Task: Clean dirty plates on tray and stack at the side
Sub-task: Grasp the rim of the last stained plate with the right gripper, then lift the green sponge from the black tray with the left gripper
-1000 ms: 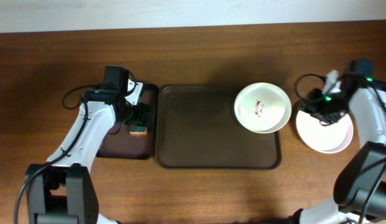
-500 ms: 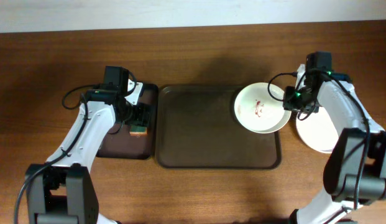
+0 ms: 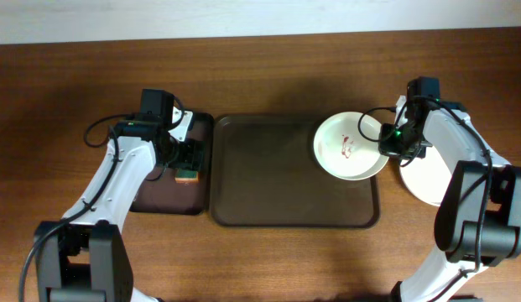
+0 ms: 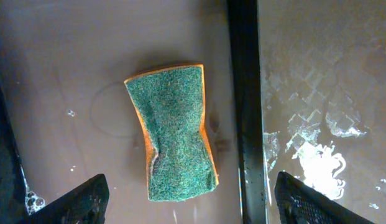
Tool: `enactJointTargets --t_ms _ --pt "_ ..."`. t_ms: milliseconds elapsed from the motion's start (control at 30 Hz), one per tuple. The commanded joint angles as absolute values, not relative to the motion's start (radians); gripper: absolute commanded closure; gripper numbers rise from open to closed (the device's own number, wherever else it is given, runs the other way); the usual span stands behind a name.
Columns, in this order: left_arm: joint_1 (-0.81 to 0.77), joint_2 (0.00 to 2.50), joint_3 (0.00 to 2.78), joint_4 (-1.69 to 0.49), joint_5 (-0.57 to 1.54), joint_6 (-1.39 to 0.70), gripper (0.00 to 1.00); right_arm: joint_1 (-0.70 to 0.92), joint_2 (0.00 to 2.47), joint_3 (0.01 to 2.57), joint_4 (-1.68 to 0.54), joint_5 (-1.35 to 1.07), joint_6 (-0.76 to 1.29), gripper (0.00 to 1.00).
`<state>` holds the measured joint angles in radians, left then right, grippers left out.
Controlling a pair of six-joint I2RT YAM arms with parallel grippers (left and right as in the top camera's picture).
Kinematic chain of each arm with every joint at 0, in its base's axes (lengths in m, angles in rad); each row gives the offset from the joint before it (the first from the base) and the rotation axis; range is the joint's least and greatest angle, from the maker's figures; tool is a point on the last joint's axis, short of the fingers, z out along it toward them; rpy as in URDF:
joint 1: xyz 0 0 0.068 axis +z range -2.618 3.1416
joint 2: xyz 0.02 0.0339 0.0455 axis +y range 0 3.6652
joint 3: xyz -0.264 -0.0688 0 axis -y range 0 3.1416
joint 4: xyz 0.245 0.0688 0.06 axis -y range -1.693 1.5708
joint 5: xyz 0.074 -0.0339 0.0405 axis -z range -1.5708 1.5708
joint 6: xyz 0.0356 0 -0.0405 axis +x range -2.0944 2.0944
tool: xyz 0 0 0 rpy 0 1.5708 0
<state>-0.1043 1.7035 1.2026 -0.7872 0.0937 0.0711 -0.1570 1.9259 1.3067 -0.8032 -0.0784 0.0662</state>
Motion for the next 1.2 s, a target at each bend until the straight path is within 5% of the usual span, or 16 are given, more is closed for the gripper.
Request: enactJointTargets --t_ms 0,333,533,1167 --pt "-0.104 1.694 1.213 -0.794 0.101 0.072 0.16 -0.151 1.934 1.301 -0.804 -0.070 0.064 0.95" --pt "-0.104 1.694 1.213 -0.795 0.101 0.072 0.16 -0.134 1.859 1.301 -0.862 -0.316 0.065 0.96" --pt "-0.104 1.694 1.213 -0.790 0.101 0.072 0.16 0.039 1.849 1.301 -0.897 -0.295 0.118 0.96" --pt "-0.104 1.694 0.994 -0.507 0.138 0.060 0.39 0.178 1.875 1.299 -0.849 -0.254 0.208 0.96"
